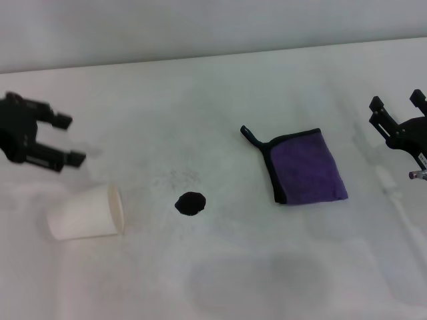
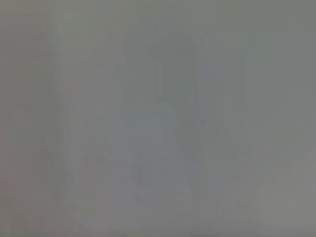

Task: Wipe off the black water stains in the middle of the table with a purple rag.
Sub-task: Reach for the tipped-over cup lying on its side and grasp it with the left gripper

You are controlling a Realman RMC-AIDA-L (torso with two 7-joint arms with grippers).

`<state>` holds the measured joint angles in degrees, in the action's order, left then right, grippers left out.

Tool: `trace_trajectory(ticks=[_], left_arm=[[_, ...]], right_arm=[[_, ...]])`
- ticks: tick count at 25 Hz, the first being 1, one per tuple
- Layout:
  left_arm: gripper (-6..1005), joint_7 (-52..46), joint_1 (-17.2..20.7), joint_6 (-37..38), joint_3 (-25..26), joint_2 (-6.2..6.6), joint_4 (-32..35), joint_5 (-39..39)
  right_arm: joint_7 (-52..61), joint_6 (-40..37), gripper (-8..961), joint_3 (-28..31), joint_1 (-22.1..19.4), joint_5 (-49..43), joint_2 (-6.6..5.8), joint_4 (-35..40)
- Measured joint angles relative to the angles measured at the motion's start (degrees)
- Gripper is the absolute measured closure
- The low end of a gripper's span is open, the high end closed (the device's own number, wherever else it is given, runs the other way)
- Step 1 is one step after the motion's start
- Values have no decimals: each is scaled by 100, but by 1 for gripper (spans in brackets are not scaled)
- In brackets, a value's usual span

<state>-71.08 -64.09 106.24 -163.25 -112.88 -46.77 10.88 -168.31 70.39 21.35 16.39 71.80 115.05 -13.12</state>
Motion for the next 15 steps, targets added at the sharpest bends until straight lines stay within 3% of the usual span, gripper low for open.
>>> trace_trajectory(ticks=[2, 3, 7, 9, 15], left_arm=[[156, 70, -262, 12, -1, -158, -156, 529], [156, 178, -455, 14, -1, -318, -379, 844], [155, 534, -794, 12, -1, -598, -870, 1369], [155, 633, -971, 52, 2, -648, -941, 1666], [155, 747, -1214, 114, -2, -622, -873, 2172]], right_arm=[[0, 0, 109, 0, 2, 0, 0, 2], [0, 0, 109, 0, 3, 0, 0, 11], [11, 1, 109, 0, 1, 1, 0, 22], [66, 12, 109, 3, -14, 2, 0, 29], [153, 12, 109, 9, -48, 15, 0, 73]])
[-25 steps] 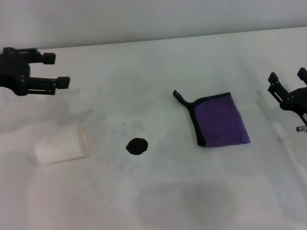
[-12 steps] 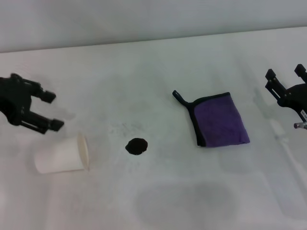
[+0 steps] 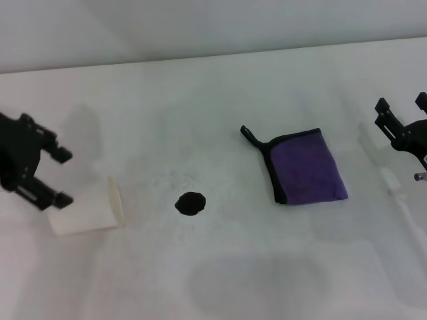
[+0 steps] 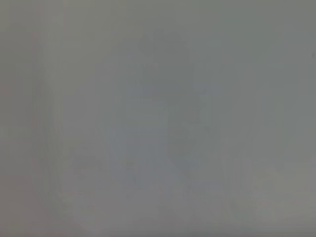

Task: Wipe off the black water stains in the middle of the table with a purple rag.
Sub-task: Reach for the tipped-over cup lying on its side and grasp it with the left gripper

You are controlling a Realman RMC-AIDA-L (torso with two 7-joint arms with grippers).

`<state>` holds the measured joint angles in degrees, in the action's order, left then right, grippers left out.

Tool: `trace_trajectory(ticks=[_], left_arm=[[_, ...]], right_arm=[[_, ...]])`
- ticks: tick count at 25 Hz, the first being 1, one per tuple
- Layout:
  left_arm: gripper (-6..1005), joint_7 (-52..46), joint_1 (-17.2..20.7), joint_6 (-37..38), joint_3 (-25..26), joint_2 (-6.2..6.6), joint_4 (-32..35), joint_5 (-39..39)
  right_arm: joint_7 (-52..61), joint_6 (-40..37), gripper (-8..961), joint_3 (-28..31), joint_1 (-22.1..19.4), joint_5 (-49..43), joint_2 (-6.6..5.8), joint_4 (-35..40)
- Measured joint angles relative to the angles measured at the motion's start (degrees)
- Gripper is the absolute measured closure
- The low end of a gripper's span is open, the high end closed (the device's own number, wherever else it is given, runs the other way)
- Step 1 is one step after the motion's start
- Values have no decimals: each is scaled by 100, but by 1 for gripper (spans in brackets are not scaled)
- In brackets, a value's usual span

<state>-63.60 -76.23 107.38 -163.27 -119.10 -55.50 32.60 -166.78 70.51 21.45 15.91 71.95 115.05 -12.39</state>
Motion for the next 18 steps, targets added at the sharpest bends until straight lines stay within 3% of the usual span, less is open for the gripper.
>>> trace_trajectory(ticks=[5, 18], left_arm=[[156, -109, -185, -176, -3, -25, 204, 763], [159, -666, -4, -990, 6, -29, 727, 819]], right_arm=[[2, -9, 109, 0, 6, 4, 0, 0], [64, -12, 109, -4, -10, 4, 0, 4]])
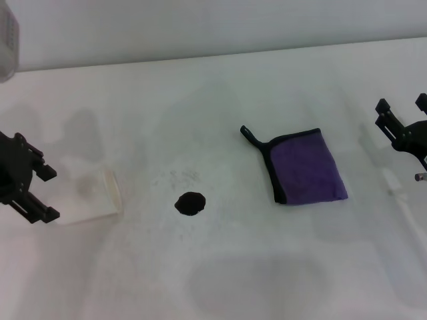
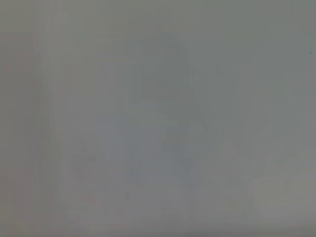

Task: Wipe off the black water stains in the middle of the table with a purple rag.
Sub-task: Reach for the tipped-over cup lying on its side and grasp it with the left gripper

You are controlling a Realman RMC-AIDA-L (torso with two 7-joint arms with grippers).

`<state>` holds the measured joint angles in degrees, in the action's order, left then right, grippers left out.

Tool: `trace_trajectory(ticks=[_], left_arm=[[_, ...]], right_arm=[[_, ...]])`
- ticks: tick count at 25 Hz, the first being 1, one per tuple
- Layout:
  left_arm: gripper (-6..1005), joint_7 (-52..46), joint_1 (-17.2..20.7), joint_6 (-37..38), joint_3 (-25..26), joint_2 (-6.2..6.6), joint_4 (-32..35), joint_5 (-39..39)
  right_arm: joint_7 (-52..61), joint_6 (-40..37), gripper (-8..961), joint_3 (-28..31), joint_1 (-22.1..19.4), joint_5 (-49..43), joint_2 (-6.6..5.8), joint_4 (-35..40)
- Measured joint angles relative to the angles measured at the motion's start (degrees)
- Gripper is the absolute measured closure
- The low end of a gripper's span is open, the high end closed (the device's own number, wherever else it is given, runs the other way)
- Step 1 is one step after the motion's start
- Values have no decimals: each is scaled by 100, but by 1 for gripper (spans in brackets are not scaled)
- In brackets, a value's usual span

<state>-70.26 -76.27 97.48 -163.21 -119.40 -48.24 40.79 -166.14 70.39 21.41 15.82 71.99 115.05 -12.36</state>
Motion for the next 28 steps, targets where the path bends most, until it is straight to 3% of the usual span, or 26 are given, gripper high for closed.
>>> trace_trajectory(ticks=[17, 28], left_arm=[[159, -603, 94, -995, 0, 16, 1068, 165], [159, -662, 145, -1216, 0, 10, 1342, 317]], right_arm=[[3, -61, 109, -34, -18, 0, 0, 17], [3, -61, 109, -2, -11, -1, 0, 18]])
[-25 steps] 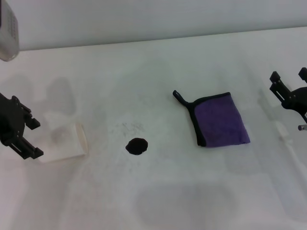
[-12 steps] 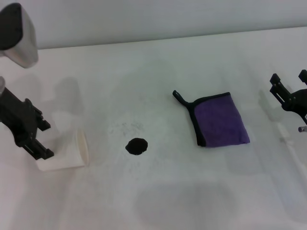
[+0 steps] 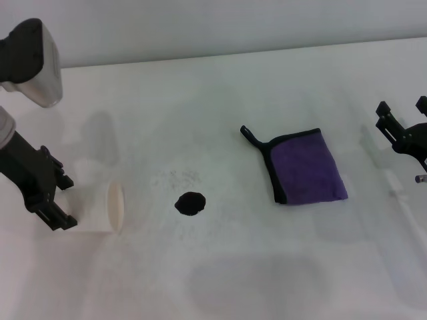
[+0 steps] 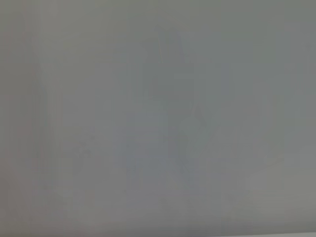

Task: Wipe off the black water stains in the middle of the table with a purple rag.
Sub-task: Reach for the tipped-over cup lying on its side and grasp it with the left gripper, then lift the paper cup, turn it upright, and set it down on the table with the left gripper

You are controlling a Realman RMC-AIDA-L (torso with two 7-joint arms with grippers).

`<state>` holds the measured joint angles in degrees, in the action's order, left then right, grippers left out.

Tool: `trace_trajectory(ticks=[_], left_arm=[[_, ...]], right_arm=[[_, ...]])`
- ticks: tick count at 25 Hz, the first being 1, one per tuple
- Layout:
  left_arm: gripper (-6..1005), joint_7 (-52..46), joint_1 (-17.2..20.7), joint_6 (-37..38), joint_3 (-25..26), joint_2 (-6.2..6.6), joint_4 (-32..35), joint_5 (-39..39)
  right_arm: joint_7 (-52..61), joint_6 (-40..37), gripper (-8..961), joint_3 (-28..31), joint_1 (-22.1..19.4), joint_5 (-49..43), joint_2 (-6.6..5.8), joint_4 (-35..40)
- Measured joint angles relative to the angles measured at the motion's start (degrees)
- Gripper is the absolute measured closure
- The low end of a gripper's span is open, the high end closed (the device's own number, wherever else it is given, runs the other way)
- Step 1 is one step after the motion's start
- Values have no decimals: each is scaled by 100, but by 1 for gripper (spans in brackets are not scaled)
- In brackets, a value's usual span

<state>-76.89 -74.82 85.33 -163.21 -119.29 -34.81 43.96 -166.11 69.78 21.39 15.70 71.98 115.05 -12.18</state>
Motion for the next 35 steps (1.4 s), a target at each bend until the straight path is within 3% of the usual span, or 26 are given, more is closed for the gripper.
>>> trace_trajectory(ticks=[26, 35], left_arm=[[171, -165, 207, -630, 10, 9, 722, 120], [290, -363, 213, -948, 8, 6, 691, -18]], right_arm=[[0, 1, 108, -24, -6, 0, 0, 9], [0, -12, 108, -28, -6, 0, 0, 14]])
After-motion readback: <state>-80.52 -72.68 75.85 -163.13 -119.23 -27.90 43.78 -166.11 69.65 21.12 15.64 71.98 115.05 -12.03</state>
